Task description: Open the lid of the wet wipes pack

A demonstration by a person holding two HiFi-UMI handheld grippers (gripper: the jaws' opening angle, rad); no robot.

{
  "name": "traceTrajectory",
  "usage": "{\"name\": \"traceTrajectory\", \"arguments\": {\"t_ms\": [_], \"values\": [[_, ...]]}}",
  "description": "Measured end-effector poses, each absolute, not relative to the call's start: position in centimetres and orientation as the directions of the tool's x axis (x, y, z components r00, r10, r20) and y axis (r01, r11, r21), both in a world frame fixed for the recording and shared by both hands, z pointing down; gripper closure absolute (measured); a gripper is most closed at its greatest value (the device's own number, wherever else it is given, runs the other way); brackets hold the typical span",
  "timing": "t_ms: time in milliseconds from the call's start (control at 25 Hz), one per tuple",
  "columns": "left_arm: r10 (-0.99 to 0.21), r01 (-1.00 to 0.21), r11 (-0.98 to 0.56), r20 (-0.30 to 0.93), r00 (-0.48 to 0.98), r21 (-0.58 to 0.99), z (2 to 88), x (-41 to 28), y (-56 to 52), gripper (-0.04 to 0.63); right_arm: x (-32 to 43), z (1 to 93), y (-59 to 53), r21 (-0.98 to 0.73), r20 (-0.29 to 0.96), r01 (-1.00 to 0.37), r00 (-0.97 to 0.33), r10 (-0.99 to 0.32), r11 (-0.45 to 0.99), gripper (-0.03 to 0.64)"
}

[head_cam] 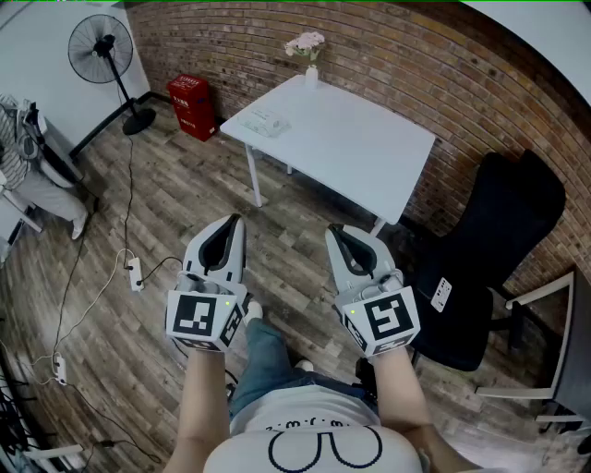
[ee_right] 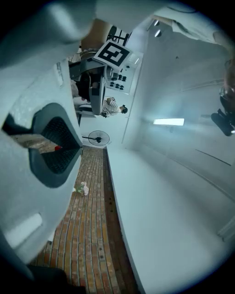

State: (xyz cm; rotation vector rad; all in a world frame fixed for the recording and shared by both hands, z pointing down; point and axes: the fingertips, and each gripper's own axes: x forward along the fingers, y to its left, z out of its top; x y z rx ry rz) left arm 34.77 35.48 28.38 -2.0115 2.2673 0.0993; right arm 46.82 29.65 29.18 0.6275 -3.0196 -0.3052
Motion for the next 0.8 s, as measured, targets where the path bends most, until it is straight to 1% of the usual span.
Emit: {"name": "traceTrajectory", "arguments": {"t_ms": [200,360,560,800], "values": [[-0.986,-0.993,0.114,-0.125,-0.110,-0.024,28.6,32.7,33.6,0.597,45.3,29.4,27.7,0.203,-0.003,-0.414,-0.906,-0.423,0.887,0.620],[-0.987,-0.994,0.109,-0.120,-0.106,-0.016,29.1,29.8,31.6,0.597,42.5,29.7,25.5,0.203,0.003,-0.415,-0.905,-0.425,0.887,0.620],[-0.988,-0.993,0.116,-0.107,-0.114,-0.017,29.7,24.2,27.9,0.597,37.0,30.7,21.8,0.171,0.022,-0.407,-0.909,-0.416,0.897,0.620],[-0.989,-0.994,0.112,-0.096,-0.111,-0.004,30.1,15.7,22.2,0.597,28.7,31.0,16.7,0.179,0.041,-0.402,-0.909,-0.415,0.898,0.620]]}}
